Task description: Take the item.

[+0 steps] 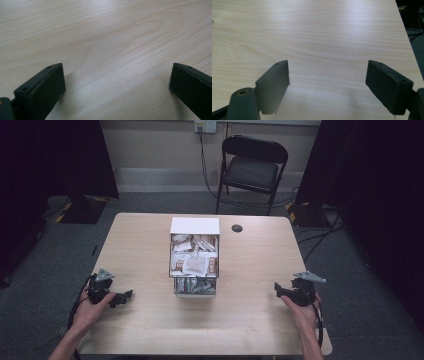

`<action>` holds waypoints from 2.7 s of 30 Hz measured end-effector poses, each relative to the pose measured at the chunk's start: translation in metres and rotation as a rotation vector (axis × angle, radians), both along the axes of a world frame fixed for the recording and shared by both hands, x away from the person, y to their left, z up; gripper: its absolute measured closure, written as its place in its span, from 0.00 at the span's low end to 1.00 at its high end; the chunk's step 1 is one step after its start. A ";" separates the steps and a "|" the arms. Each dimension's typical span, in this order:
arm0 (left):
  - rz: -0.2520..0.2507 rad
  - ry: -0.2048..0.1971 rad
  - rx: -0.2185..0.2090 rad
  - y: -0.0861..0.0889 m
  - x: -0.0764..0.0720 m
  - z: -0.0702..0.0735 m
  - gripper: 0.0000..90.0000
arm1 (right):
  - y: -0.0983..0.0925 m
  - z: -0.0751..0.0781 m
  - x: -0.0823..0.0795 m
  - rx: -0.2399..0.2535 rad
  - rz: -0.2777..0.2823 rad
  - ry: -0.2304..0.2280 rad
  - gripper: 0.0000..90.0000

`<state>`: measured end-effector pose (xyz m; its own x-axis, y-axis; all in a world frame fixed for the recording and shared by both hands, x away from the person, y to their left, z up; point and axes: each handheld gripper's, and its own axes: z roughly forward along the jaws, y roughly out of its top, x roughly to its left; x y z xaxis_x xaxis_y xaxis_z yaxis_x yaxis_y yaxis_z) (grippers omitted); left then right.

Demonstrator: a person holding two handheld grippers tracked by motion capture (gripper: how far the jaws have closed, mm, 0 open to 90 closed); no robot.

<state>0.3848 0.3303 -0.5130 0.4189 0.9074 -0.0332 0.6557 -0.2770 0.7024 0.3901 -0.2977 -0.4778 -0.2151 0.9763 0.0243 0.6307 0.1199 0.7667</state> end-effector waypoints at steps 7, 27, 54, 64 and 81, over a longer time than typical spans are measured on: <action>0.000 0.000 0.000 0.000 0.000 0.000 0.00 | 0.003 0.006 -0.001 0.044 0.031 -0.017 0.27; 0.000 0.000 0.000 0.000 0.000 0.000 0.00 | 0.024 0.035 -0.006 0.106 0.137 -0.094 0.29; 0.000 0.000 0.000 0.000 0.000 0.000 0.00 | 0.064 0.087 -0.018 0.245 0.358 -0.129 0.49; 0.000 0.000 0.000 0.000 0.000 0.000 0.00 | 0.086 0.119 -0.025 0.272 0.463 -0.144 0.54; 0.000 0.000 0.001 0.000 0.000 0.000 0.00 | 0.125 0.165 -0.022 0.307 0.627 -0.239 0.59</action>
<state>0.3848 0.3303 -0.5129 0.4191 0.9073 -0.0327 0.6556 -0.2776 0.7022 0.3683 -0.1725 -0.3128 -0.7641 0.6251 0.1592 0.3256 0.1607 0.9317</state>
